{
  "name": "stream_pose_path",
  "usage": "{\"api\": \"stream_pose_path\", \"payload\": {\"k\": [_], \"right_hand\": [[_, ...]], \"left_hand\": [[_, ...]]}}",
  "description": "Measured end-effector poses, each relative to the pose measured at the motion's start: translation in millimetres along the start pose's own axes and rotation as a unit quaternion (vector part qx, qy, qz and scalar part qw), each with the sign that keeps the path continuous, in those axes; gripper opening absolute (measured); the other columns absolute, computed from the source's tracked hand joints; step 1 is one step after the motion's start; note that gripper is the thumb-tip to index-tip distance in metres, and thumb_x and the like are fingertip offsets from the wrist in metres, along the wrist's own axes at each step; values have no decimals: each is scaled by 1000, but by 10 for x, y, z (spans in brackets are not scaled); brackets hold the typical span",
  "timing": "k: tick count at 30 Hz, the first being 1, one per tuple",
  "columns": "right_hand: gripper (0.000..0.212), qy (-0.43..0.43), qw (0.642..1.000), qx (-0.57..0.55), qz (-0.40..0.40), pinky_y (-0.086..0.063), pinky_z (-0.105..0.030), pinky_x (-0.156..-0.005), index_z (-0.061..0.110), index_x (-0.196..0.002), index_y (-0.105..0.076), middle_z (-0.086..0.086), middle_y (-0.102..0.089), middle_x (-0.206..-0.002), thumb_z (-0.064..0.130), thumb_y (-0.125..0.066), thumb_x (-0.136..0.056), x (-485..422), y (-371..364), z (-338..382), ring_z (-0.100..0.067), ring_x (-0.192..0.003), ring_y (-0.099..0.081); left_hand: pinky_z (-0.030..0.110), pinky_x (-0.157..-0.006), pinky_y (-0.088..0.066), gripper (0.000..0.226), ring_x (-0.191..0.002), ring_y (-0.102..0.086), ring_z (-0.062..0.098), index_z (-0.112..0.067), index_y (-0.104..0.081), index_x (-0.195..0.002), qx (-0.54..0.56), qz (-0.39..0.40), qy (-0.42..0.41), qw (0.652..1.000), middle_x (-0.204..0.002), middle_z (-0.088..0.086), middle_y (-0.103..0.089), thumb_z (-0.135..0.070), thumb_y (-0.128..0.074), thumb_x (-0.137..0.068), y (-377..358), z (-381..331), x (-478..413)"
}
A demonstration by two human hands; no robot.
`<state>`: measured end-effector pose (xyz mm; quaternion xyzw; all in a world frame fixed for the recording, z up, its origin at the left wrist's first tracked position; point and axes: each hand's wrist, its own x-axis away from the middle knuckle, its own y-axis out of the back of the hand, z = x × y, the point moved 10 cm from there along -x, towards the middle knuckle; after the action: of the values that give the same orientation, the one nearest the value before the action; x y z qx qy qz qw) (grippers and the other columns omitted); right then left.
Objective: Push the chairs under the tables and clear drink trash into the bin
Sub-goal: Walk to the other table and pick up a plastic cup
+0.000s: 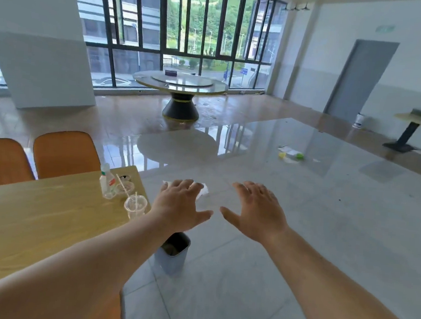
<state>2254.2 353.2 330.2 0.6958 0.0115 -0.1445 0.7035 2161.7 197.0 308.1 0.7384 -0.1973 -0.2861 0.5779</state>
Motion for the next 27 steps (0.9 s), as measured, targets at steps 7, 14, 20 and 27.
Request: {"api": "stream_pose_path", "payload": {"k": [7, 14, 20, 27], "right_hand": [[90, -47, 997, 58, 32, -32, -46, -113, 25, -147, -45, -3, -51, -146, 85, -26, -83, -784, -259, -1016, -28, -136, -41], [91, -132, 986, 97, 20, -32, -47, -112, 26, -144, -48, -2, -54, -142, 87, -22, -82, -1593, 112, -2225, -28, -133, -42], [85, -160, 984, 73, -11, -37, -46, -109, 23, -143, -49, -3, -55, -140, 84, -34, -86, -2165, 175, -2915, -28, -132, -45], [84, -112, 993, 37, -31, -36, -47, -111, 24, -147, -46, -2, -53, -144, 83, -39, -87, -3378, -186, -3624, -27, -134, -44]], "left_hand": [[49, -118, -30, 86, -142, -39, 25, -30, -46, -148, 13, 50, -60, 997, -150, -4, -51, -79, -58, -79, -618, -410, -1398], [41, -114, -35, 85, -140, -42, 23, -30, -46, -148, 51, 29, -143, 988, -151, -4, -51, -77, -62, -78, -564, -1043, -2933], [41, -113, -36, 85, -140, -43, 24, -30, -47, -148, 54, 2, -173, 983, -153, -4, -50, -78, -61, -78, -543, -1487, -3934], [39, -114, -37, 85, -139, -44, 23, -31, -46, -148, 33, -13, -118, 992, -153, -5, -50, -78, -62, -79, -837, -1340, -5137]]}}
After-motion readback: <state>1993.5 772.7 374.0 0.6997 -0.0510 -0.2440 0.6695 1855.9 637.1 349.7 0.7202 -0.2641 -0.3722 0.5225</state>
